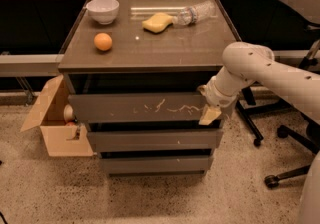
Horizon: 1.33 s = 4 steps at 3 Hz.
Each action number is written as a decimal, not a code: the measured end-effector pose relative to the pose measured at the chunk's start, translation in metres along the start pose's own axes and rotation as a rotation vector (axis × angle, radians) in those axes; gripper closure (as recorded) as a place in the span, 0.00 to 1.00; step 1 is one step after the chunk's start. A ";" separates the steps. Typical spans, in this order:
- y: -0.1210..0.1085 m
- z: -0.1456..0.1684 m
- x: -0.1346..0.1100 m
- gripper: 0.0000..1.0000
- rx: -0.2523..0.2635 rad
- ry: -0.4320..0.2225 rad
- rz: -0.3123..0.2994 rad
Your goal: Open top drawer
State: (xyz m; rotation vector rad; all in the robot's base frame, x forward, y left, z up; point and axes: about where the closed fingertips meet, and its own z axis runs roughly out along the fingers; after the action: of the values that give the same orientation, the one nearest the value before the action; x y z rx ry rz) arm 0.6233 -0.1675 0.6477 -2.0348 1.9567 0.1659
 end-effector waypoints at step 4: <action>-0.003 -0.019 -0.006 0.00 0.000 0.000 0.000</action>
Offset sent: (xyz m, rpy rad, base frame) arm -0.0952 0.0160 0.0974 0.0431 -0.1800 0.0525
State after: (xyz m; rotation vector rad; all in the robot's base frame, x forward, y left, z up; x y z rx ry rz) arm 0.6237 -0.1675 0.6679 -2.0349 1.9566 0.1661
